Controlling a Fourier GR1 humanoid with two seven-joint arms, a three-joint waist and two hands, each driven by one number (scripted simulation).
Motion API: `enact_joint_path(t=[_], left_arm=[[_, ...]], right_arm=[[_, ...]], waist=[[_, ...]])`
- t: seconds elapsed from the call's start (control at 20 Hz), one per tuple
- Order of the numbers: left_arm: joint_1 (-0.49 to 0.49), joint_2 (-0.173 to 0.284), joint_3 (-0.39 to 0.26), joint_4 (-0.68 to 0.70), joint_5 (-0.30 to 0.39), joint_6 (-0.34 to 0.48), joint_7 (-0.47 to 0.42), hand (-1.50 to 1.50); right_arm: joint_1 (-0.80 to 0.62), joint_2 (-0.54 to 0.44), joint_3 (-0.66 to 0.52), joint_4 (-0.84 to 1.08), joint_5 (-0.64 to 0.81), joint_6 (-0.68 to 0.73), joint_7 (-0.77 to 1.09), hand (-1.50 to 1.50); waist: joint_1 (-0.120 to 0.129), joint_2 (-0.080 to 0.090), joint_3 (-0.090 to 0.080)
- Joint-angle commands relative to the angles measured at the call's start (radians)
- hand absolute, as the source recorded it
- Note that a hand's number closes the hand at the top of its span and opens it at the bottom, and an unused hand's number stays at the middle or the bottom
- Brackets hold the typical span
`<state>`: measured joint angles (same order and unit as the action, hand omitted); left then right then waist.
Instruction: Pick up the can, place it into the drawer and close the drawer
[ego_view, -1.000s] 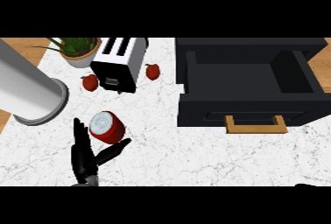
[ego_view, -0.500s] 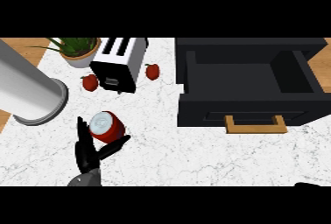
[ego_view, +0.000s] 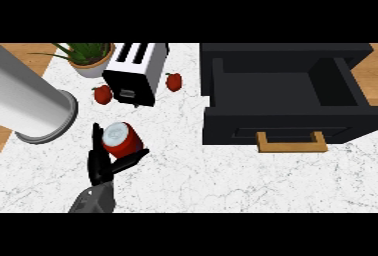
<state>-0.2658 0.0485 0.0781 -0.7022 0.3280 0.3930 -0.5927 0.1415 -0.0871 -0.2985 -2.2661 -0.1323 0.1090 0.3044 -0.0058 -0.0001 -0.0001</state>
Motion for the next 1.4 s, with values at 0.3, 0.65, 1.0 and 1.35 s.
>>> enact_joint_path(t=[0.3, 0.65, 1.0, 1.35], left_arm=[[-0.113, 0.010, 0.042, 0.176, 0.006, -0.175, -0.112, 1.50], [-0.238, -0.004, 0.081, 0.287, 0.007, -0.193, -0.167, 1.50], [-0.359, 0.066, 0.013, 0.354, -0.053, -0.388, -0.072, 1.50], [-0.405, -0.010, -0.027, 0.220, -0.072, -0.338, 0.045, 1.50]], right_arm=[[0.048, 0.063, 0.046, 0.044, 0.076, 0.021, -0.106, -1.50], [0.006, -0.017, -0.053, -0.012, -0.037, 0.033, 0.008, -1.50], [-0.039, 0.000, -0.013, 0.031, 0.032, 0.009, -0.036, -1.50], [-0.080, -0.036, -0.055, -0.010, 0.020, -0.023, 0.056, -1.50]], waist=[[-0.001, 0.001, 0.000], [-0.006, 0.002, 0.000], [-0.014, 0.006, -0.001], [0.001, -0.001, 0.000]])
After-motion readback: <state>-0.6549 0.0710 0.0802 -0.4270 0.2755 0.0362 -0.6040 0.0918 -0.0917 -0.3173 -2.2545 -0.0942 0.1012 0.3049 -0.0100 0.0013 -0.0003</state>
